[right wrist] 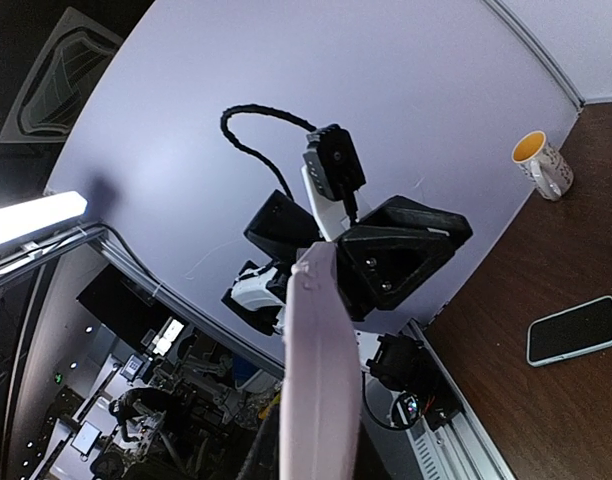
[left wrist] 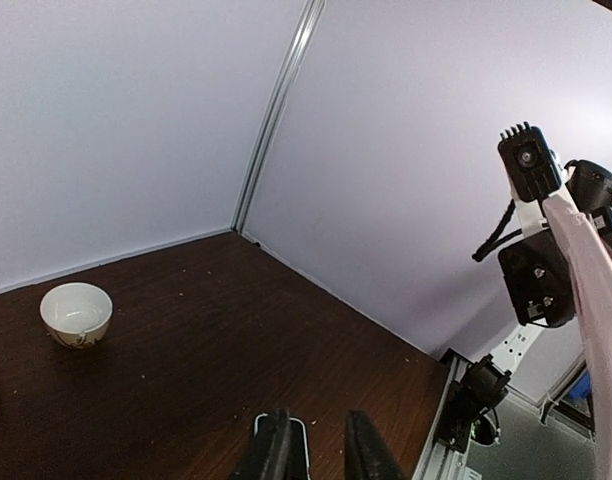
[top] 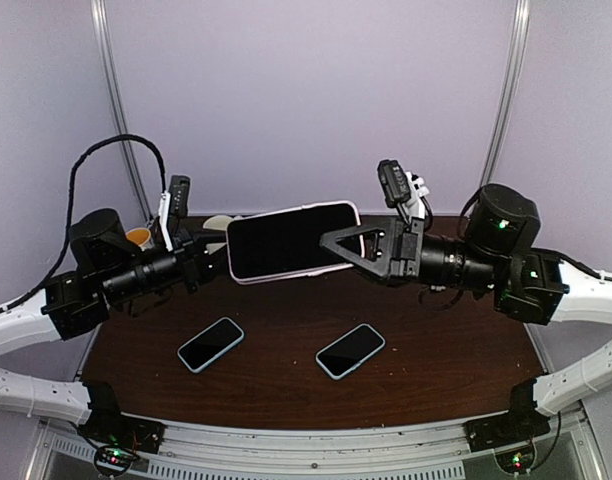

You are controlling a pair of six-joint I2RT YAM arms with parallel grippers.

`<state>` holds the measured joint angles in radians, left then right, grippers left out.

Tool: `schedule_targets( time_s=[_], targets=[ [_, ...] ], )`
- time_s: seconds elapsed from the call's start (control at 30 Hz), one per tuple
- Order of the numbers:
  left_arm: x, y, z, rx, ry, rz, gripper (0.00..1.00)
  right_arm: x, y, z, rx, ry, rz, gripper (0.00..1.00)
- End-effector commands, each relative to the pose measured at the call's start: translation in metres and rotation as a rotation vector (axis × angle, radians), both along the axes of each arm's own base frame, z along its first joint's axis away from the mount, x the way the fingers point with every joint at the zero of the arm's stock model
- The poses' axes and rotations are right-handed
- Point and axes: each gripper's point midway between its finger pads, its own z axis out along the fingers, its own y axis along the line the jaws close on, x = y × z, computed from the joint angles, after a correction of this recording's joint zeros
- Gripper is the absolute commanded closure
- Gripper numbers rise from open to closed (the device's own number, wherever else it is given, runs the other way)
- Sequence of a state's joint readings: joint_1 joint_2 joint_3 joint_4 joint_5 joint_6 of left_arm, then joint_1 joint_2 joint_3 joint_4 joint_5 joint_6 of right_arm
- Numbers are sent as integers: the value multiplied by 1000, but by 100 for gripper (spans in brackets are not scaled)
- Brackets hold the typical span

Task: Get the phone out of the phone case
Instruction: Remove the phone from the bottom left corner of the phone case.

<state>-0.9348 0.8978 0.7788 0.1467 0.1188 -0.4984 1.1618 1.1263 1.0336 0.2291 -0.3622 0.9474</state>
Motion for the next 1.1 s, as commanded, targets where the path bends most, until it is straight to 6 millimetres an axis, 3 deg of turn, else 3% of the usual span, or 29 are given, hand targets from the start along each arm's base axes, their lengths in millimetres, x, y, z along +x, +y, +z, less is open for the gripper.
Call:
schedule_targets(
  time_s=[0.0, 0.23, 0.33, 0.5, 0.63, 0.83, 1.07],
  targets=[
    [4, 14, 10, 42, -25, 64, 77, 9, -20, 27, 28, -84, -101, 100],
    [-2, 17, 1, 123, -1, 43, 70, 24, -38, 20, -42, -193, -222, 100],
    [-14, 13, 3, 120, -13, -28, 60, 27, -47, 19, -56, -261, -262, 100],
    [-41, 1, 19, 79, -31, -197, 53, 30, -59, 21, -51, -360, -314, 100],
    [-52, -4, 38, -2, 24, -267, 51, 31, -66, 24, -39, -409, -348, 100],
    [-52, -11, 61, -147, 165, -312, 51, 47, -76, 26, -33, -316, -437, 100],
    [-29, -17, 54, -334, 447, -253, 52, 65, -79, 16, -3, -64, -486, 100]
  ],
)
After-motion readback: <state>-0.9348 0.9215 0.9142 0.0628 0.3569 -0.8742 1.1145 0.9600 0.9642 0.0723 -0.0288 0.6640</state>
